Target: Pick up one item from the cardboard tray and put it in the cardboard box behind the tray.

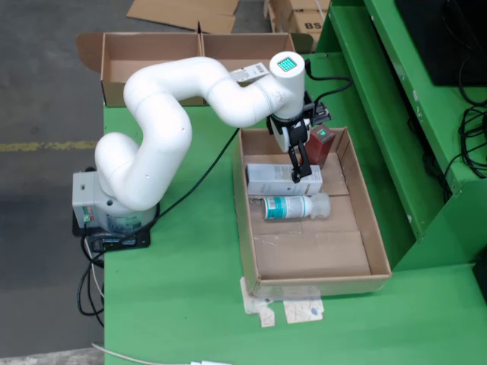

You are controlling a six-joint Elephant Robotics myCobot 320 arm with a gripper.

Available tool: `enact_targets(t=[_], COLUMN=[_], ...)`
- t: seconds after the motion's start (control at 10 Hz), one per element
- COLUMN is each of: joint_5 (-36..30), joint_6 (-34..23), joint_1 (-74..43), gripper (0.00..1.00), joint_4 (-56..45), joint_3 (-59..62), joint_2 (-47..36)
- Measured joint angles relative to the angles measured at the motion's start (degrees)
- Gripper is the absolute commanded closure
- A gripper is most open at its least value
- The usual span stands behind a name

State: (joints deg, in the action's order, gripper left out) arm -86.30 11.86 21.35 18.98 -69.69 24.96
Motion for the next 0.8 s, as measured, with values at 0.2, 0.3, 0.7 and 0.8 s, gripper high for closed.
enact_targets(t=[0.2,0.3,0.7,0.8], joint_5=[-0.4,-1.1,-0.8,-1.0], joint_6=[-0.5,-0.7,-1.0,-1.0], joint_1=[0.0,0.0,-0.1,-0.1], gripper=[0.0,0.0,0.0,0.0], joint_4=[0.7,1.1,3.6,4.0], joint_3=[-0.3,-0.8,0.0,0.0], joint_2=[0.0,0.0,4.0,4.1])
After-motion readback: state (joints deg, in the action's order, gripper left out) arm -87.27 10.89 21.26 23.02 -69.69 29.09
